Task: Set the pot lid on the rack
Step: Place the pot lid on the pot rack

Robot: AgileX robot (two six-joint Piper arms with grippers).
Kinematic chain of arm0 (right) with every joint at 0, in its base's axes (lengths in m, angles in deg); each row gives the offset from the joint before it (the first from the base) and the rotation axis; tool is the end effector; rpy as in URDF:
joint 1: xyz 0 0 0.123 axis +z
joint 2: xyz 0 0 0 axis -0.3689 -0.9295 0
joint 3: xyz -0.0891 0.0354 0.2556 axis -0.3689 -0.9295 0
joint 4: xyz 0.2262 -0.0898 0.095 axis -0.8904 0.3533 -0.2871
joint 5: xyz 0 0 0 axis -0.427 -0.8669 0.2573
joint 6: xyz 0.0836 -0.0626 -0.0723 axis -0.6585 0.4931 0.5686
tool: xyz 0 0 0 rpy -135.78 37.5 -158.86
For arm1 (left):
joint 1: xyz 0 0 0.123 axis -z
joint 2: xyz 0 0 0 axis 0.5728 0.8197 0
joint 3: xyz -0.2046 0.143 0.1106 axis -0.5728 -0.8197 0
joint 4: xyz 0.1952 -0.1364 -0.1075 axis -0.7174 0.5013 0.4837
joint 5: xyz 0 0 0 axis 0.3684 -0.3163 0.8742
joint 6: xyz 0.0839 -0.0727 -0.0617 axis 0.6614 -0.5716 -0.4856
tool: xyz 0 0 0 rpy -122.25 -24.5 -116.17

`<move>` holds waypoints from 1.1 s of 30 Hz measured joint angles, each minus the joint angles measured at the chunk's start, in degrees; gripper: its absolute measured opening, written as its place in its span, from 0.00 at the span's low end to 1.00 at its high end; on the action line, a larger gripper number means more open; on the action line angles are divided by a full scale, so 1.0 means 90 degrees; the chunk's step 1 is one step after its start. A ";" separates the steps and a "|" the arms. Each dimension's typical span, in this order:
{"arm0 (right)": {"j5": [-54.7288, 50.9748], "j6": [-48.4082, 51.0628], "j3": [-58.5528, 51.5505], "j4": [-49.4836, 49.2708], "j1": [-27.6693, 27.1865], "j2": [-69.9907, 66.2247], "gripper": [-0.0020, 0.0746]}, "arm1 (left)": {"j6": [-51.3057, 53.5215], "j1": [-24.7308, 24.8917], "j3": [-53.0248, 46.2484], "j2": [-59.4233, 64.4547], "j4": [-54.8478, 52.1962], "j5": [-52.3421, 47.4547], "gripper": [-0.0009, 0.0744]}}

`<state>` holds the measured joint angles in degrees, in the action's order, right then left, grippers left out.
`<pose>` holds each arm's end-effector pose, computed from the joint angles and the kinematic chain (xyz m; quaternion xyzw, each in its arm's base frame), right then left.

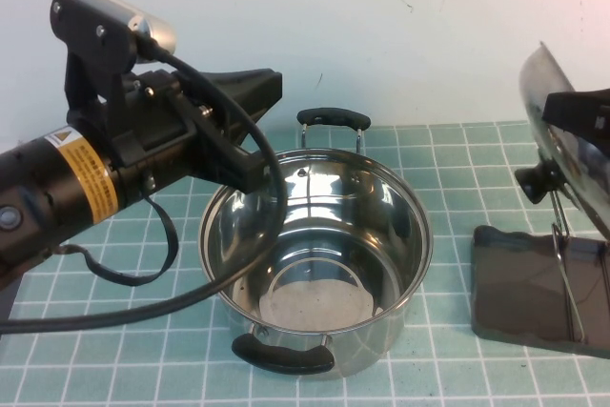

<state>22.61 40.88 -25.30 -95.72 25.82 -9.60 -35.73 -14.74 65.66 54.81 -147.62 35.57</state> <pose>0.2968 0.0858 0.2850 -0.0745 0.8188 0.2974 0.4854 0.2761 -0.1610 0.3262 0.2345 0.6781 -0.3190 0.6192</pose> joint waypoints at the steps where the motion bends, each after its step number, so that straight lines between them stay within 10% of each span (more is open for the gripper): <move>1: 0.0046 0.0047 0.0000 -0.0031 0.0000 -0.0033 0.06 | -0.0038 0.0000 0.0000 0.0000 -0.0039 -0.0056 0.01; 16: -0.0041 0.0209 0.0000 -0.0085 0.0000 0.0014 0.34 | -0.0495 0.0000 0.0000 -0.0010 -0.0652 -0.0470 0.01; 26: -0.0413 0.0030 0.0000 0.1159 0.0000 0.1526 0.33 | -0.2989 0.0000 -0.0218 -0.0722 -0.3518 -0.1353 0.01; 33: -0.0684 -0.0628 0.0000 0.3066 0.0000 0.3483 0.13 | -0.3945 0.0000 -0.1639 -0.2362 -0.4138 -0.2679 0.01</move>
<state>16.46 35.22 -25.30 -68.13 25.82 21.74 -71.23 -14.74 50.90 33.55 -184.86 11.46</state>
